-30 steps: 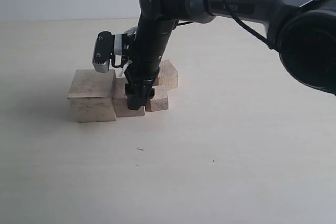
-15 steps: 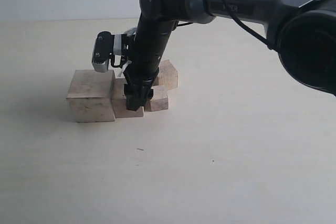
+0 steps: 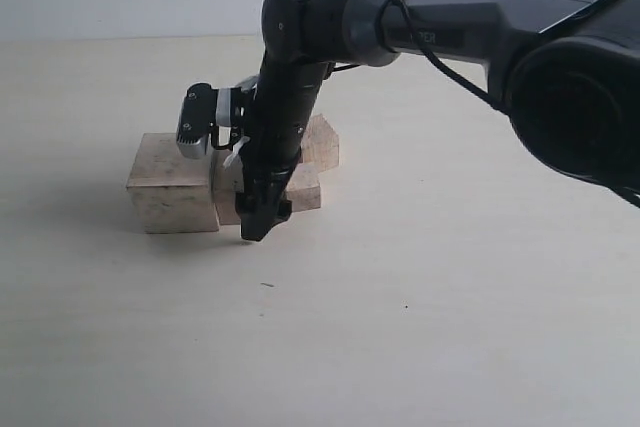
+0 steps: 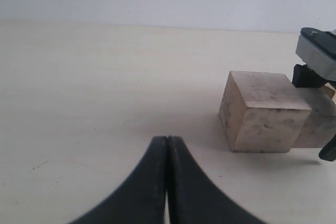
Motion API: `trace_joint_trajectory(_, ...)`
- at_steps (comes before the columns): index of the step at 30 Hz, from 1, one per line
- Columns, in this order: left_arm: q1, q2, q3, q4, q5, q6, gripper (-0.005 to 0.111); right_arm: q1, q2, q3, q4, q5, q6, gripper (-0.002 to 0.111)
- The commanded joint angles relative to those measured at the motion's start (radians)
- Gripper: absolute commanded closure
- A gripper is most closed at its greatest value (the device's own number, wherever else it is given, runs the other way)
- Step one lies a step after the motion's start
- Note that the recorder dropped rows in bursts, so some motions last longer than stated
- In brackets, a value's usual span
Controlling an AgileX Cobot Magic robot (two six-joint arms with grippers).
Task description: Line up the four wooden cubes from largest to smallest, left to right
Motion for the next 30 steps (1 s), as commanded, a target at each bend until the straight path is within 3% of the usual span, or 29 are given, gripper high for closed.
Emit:
trace_joint_trajectory(1, -0.007, -0.006, 0.003, -0.001, -0.011, 0.004, 0.107, 0.001, -0.048, 0.001, -0.001, -0.005, 0.011, 0.011)
trace_joint_trajectory(11, -0.007, -0.006, 0.003, -0.001, -0.011, 0.004, 0.107, 0.001, -0.232, 0.001, -0.090, -0.015, 0.186, 0.011)
trace_joint_trajectory(21, -0.007, -0.006, 0.003, -0.001, -0.011, 0.004, 0.107, 0.001, -0.252, 0.001, -0.621, -0.076, 0.941, 0.016)
trace_joint_trajectory(28, -0.007, -0.006, 0.003, -0.001, -0.011, 0.004, 0.107, 0.001, -0.186, 0.001, -0.675, -0.102, 1.240, 0.016)
trace_joint_trajectory(30, -0.007, -0.006, 0.003, -0.001, -0.011, 0.004, 0.107, 0.001, -0.166, 0.001, -0.670, -0.102, 1.240, 0.016)
